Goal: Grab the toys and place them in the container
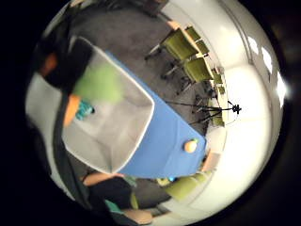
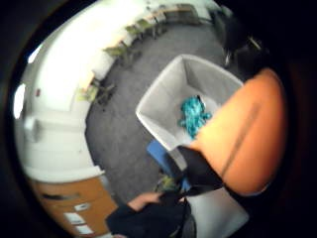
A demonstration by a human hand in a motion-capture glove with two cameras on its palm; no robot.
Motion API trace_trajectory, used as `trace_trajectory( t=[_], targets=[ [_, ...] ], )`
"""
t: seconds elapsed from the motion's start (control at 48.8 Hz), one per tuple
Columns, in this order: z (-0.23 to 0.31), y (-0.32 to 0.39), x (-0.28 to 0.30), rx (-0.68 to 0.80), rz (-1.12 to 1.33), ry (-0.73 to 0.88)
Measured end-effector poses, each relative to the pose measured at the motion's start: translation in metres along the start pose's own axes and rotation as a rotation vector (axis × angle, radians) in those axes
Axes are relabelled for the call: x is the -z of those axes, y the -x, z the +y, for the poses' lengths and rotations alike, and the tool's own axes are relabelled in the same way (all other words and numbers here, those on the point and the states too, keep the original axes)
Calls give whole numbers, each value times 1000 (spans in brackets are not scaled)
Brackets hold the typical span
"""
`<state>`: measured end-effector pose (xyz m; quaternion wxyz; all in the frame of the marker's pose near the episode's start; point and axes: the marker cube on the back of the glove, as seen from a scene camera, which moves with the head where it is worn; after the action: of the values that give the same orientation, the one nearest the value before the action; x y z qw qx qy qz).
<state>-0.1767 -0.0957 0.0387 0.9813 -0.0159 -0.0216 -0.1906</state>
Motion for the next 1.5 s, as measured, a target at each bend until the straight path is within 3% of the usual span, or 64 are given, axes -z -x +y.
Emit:
trace_trajectory(
  t=[0.164, 0.308, 0.472, 0.595, 0.697, 0.923, 1.231, 1.497],
  targets=[
    [14, -13, -2, 56, 40, 5],
    [32, 47, 5, 102, -20, -21],
    [74, -56, 11, -74, 208, -35],
    [115, -121, 22, -47, 145, -34],
    [137, -181, 24, -218, 212, -38],
    [195, -294, 17, -399, 168, -17],
    [253, -412, -50, -568, 126, 69],
    [270, -457, -133, -636, 38, 177]
  ],
)
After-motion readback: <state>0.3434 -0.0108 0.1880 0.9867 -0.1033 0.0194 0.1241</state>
